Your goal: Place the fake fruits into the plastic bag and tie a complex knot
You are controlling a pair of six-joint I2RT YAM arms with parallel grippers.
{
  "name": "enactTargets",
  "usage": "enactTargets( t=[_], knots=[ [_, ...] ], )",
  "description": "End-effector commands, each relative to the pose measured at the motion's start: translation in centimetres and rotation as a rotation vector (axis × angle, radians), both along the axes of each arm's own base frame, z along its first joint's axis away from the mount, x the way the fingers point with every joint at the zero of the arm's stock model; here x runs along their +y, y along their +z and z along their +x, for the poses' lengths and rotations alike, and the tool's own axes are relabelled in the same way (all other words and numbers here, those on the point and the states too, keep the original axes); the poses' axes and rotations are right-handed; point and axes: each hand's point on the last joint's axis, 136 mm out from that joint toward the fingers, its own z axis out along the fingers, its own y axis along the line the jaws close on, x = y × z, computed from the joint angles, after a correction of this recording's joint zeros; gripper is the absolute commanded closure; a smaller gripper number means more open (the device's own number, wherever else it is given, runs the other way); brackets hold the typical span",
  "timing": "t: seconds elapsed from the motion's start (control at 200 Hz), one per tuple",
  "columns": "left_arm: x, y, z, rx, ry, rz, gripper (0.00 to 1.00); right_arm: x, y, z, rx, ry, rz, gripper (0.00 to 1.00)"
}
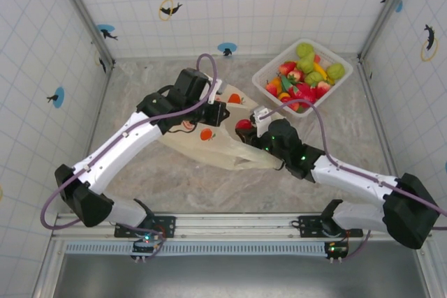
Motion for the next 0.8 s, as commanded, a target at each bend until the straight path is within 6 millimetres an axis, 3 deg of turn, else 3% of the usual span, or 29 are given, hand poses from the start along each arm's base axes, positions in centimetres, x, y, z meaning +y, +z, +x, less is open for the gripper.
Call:
enactTargets(
  t=[0.0, 0.115, 0.375, 0.61, 0.63, 0.796],
  knots=[
    [-0.8, 1.1, -0.1, 0.040, 0.034, -0.097, 1.00, 1.1, 1.9, 0.4, -0.061, 0.015, 0.080, 0.58],
    [-1.1, 0.7, 0.0, 0.067, 0.068, -0.121, 1.00, 0.9, 1.6, 0.6, -0.029, 0.008, 0.062, 0.58],
    [-1.7, 0.2, 0.4, 0.087, 0.116, -0.221, 1.00, -1.5, -2.0, 0.5, 0.064, -0.032, -0.036, 0.57],
    [-2.1, -0.5, 1.0, 0.097, 0.150, -0.251, 1.00, -0.8, -4.4, 0.7, 0.145, -0.002, -0.099, 0.56],
    [-2.0, -1.5, 0.9, 0.113, 0.154, -0.238, 1.00, -0.7, -4.7, 0.7, 0.154, -0.004, -0.106, 0.56],
    [-1.8, -1.9, 1.1, 0.109, 0.169, -0.236, 1.00, -0.2, -5.4, 1.1, 0.181, -0.012, -0.096, 0.45]
  ],
)
